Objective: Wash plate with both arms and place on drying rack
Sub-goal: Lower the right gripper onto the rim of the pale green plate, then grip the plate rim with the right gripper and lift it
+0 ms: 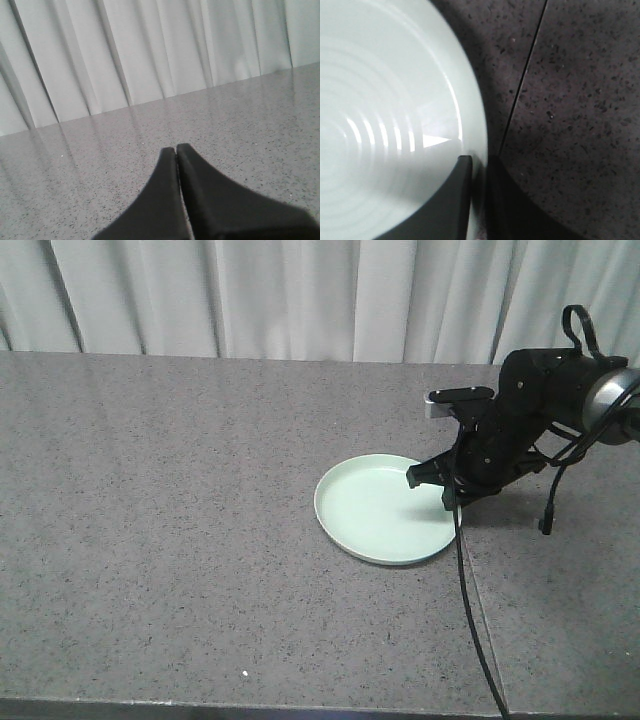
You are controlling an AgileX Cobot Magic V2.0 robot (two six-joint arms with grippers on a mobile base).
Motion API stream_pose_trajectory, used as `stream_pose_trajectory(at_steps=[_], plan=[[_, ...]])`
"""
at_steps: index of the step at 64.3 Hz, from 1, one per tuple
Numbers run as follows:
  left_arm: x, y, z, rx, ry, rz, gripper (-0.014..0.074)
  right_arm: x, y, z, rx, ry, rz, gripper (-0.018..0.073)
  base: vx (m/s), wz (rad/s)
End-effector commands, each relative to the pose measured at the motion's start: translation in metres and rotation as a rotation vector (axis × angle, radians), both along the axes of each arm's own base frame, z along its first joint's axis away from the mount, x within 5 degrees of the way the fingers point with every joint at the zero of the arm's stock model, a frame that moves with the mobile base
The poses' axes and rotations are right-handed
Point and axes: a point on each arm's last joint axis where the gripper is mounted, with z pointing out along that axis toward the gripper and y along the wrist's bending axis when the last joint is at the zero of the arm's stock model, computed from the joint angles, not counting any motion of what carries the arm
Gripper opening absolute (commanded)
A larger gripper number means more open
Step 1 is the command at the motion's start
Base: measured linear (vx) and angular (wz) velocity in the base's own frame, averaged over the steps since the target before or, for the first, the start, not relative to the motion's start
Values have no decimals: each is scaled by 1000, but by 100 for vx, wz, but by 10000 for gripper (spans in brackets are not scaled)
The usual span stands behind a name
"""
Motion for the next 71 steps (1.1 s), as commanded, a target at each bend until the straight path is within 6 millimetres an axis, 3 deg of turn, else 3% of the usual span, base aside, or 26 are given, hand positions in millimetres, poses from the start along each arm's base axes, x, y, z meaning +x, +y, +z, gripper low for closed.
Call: stream_pose_trajectory(at_steps=[1, 15, 26, 36, 48, 55, 71], plan=[[-3, 2, 15, -10, -106, 21, -6, -1, -2, 31, 5, -94, 6, -9, 0, 0], [-3, 2, 15, -10, -106, 21, -6, -6, -6, 51, 14, -138, 0, -7, 0, 0], [-3, 2, 15, -10, -106, 21, -6, -25, -13, 94, 86, -205, 15, -3, 0, 0], [-3, 2, 15, -10, -106, 21, -6, -58, -20, 140, 226, -306, 56, -1, 0, 0], [-3, 2, 15, -10, -106, 21, -6, -121, -37, 180, 292, -458, 86, -1, 0, 0], [-3, 2, 15, -10, -106, 21, -6, -164, -47, 182, 309, -523, 50, -1, 0, 0], [-3, 2, 15, -10, -106, 21, -6, -269, -53, 153, 326, -662, -23, -1, 0, 0]])
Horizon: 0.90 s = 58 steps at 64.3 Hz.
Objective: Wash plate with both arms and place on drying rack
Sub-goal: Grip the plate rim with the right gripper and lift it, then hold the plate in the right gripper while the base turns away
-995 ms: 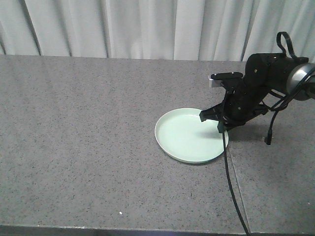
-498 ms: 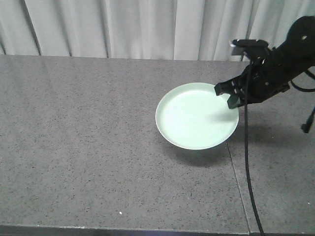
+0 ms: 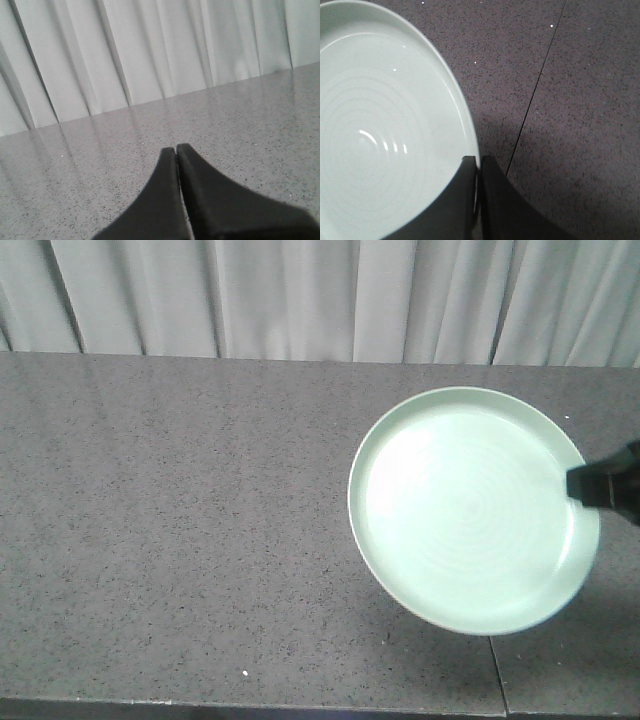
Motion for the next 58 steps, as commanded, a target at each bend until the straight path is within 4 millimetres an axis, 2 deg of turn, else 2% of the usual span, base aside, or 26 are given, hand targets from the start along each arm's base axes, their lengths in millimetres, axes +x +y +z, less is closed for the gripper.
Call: stream_pose_trajectory(at_steps=[1, 11, 18, 22, 28, 58], plan=[[-3, 2, 15, -10, -106, 21, -6, -41, 1, 1, 45, -149, -42, -1, 0, 0], [-3, 2, 15, -10, -106, 21, -6, -105, 4, -24, 108, -250, -93, -1, 0, 0], [-3, 2, 15, -10, -106, 21, -6, -135, 3, -38, 138, -316, -134, -1, 0, 0], [-3, 2, 15, -10, -106, 21, -6, -147, 2, -45, 137, -315, -156, -1, 0, 0], [-3, 2, 15, -10, -106, 21, -6, -154, -1, -50, 96, -297, -187, -1, 0, 0], [-3, 2, 15, -10, -106, 21, -6, -154, -4, -52, 55, -292, -196, -1, 0, 0]])
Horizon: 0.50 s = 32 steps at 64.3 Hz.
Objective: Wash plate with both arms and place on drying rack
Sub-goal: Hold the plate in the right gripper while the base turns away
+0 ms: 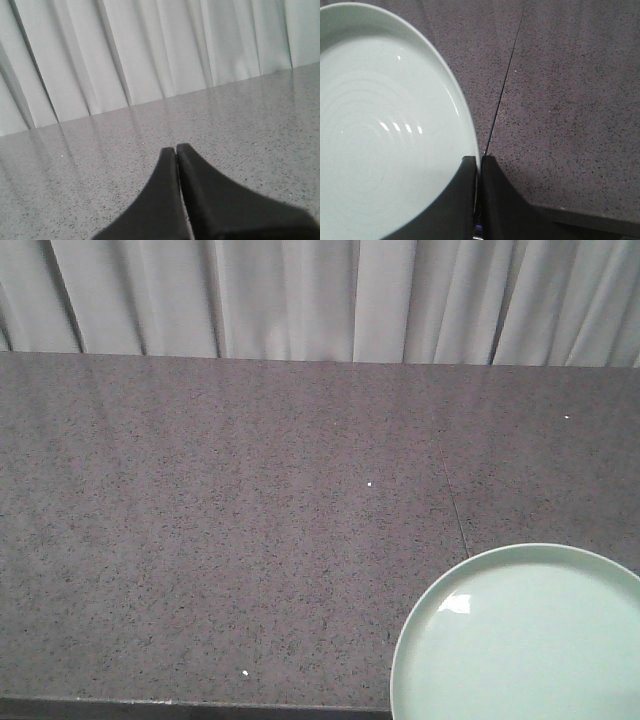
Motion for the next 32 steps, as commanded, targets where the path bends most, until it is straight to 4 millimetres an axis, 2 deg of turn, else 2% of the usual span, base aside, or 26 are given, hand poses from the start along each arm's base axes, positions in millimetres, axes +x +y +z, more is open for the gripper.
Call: stream_pose_trajectory(at_steps=[1, 32], plan=[[-3, 2, 15, -10, -106, 21, -6, 3, -1, 12, 15, -75, -24, -1, 0, 0], [-3, 2, 15, -10, -106, 21, -6, 3, -1, 12, 16, -75, -23, -1, 0, 0]])
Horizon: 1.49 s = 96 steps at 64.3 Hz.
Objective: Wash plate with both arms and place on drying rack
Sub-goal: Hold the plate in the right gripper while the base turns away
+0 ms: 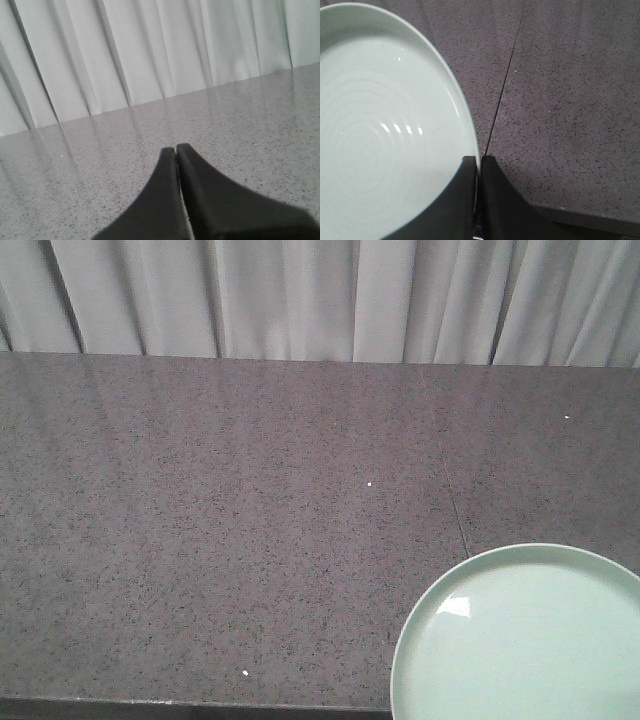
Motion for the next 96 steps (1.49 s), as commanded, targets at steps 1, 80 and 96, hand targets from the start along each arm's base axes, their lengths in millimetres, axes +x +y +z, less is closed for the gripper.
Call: stream_pose_trajectory(at_steps=[1, 80, 96], plan=[[-3, 2, 15, -10, -106, 21, -6, 3, -1, 12, 17, -75, -23, -1, 0, 0], [-3, 2, 15, -10, -106, 21, -6, 2, 0, 11, 14, -56, -16, -1, -2, 7], [-3, 2, 15, -10, -106, 21, -6, 2, 0, 11, 14, -55, -16, -1, -7, 38]])
